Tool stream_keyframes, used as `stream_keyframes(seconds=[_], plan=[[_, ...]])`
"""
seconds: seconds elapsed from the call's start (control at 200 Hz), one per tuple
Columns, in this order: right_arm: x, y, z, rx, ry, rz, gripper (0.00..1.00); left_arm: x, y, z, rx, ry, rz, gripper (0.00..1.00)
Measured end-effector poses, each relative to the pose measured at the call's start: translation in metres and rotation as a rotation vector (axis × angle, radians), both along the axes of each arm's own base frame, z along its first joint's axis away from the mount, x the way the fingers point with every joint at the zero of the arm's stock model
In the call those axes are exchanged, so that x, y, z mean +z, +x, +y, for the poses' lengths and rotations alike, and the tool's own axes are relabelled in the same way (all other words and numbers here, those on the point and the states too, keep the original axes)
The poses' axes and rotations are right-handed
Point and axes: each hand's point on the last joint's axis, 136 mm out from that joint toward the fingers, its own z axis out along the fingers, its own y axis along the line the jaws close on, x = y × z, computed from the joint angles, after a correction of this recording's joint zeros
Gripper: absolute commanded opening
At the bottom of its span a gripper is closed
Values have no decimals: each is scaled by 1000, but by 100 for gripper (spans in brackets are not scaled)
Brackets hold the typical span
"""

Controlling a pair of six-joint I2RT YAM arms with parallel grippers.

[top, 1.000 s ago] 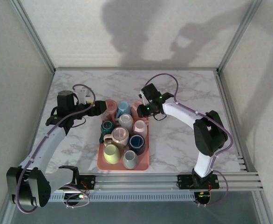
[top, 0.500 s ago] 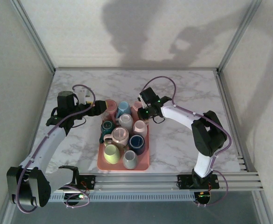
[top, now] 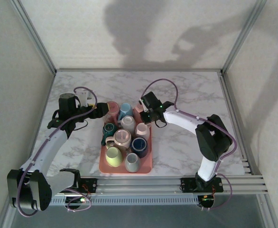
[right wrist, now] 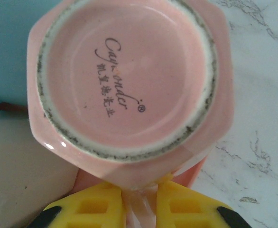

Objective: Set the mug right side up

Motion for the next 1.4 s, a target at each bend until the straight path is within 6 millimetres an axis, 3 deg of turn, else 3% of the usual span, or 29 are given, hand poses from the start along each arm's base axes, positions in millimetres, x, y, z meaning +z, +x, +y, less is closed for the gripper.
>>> stream_keyframes(seconds=[0.135, 0.391, 0.531, 0.961, 1.137, 1.397], plan=[[1, 0, -1, 10, -1, -18, 5, 0, 0, 0, 0, 0, 0, 95], [3, -2, -10, 14, -21, -54, 2, 0, 0, 0, 2, -2, 2, 95], [15, -2, -13, 10, -9, -80, 0, 1, 0, 0, 4, -6, 2, 95], [89, -3, -17, 0, 134, -203, 0, 11, 3, -4, 4, -46, -10, 95], [117, -6, -20, -12, 231, -214, 0, 34, 6, -15, -20, -117, -51, 95], [176, -6, -25, -35, 448, -269, 0, 68, 10, -43, -78, -243, -81, 95]])
